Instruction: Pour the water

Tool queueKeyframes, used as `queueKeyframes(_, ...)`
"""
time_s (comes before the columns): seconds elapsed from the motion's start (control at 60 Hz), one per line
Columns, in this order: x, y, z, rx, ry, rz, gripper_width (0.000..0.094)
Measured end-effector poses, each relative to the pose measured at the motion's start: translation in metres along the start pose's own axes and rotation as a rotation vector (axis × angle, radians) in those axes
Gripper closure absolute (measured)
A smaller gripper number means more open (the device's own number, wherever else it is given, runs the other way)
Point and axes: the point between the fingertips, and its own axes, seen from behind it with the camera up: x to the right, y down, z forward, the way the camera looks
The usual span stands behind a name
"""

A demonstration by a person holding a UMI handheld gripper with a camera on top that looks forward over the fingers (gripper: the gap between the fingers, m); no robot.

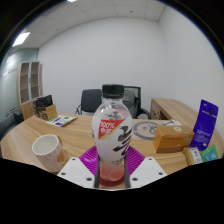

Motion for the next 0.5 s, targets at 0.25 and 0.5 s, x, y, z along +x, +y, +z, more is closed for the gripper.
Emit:
queueKeyframes(0.25, 0.002, 0.002, -0.010, -0.065, 0.055, 0.032, 0.0065)
queueKeyframes(0.5, -0.021, -0.017, -0.093, -0.145, 0.146, 0.018, 0.0076)
